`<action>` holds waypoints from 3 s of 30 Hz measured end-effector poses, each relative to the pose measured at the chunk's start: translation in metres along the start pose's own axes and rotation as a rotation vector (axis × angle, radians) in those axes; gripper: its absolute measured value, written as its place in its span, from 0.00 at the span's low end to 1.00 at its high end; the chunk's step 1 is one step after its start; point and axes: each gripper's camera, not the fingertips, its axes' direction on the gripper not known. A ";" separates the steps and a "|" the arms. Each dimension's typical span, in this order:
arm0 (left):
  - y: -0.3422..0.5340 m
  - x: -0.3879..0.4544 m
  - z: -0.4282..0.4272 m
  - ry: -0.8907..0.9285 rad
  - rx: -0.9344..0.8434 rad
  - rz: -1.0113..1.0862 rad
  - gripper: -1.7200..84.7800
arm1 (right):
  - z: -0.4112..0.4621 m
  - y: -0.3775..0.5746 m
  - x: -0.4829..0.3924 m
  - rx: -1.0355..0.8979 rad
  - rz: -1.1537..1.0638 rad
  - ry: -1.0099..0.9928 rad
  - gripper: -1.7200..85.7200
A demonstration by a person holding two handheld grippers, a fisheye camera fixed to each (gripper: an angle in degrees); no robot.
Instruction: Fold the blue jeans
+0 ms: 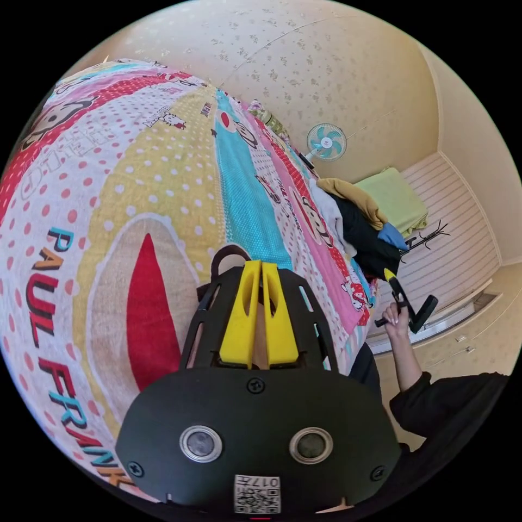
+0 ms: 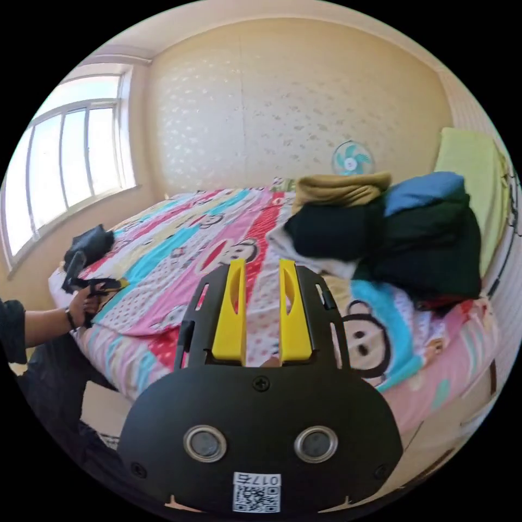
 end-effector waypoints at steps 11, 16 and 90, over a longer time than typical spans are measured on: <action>0.000 -0.015 -0.001 0.030 0.012 0.025 0.01 | 0.123 -0.140 0.105 -0.517 -0.127 0.303 0.09; -0.001 -0.022 -0.002 0.039 0.012 0.028 0.01 | 0.074 -0.163 0.069 -0.176 0.054 -0.195 0.06; 0.134 0.162 -0.013 0.180 0.122 0.674 0.14 | -0.035 0.042 -0.122 -0.755 -0.285 -1.571 0.04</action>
